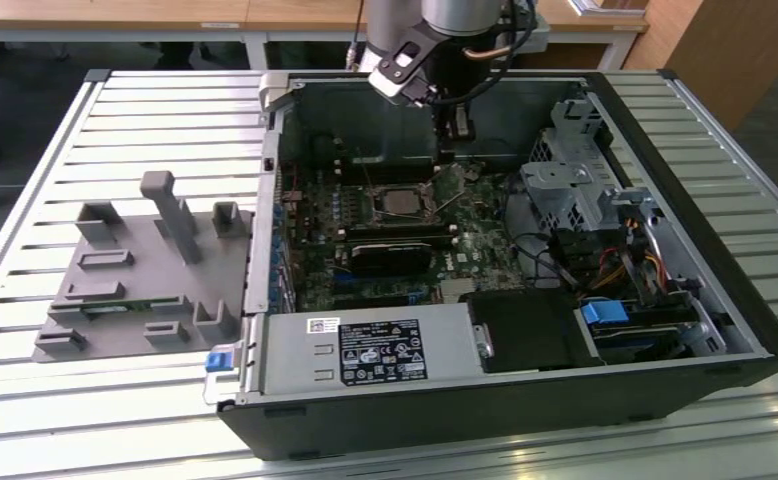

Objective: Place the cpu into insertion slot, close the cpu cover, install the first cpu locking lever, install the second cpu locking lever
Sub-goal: 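Close the cpu cover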

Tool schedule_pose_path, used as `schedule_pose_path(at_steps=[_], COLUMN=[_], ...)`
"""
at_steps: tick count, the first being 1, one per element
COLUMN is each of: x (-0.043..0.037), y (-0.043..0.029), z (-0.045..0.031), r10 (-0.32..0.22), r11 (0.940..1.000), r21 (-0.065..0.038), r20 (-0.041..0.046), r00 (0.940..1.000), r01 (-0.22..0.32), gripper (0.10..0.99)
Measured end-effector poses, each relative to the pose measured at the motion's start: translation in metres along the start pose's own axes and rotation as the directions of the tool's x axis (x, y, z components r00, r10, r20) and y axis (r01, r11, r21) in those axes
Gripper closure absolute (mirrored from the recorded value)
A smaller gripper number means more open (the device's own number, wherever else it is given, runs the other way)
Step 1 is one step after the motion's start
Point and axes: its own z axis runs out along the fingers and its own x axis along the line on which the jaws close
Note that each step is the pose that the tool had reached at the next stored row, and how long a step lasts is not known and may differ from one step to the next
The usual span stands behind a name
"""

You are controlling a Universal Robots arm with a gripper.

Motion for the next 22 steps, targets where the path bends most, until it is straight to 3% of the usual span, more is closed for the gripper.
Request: schedule_pose_path(at_steps=[4,22], x=[0.0002,0.0007], y=[0.008,0.0273], z=[0.0012,0.0092], r10=[0.0,0.0], r11=[1.0,1.0], r21=[0.001,0.002], r20=[0.0,-0.0001], r00=[1.0,1.0], r01=[0.0,0.0], gripper=[0.961,0.961])
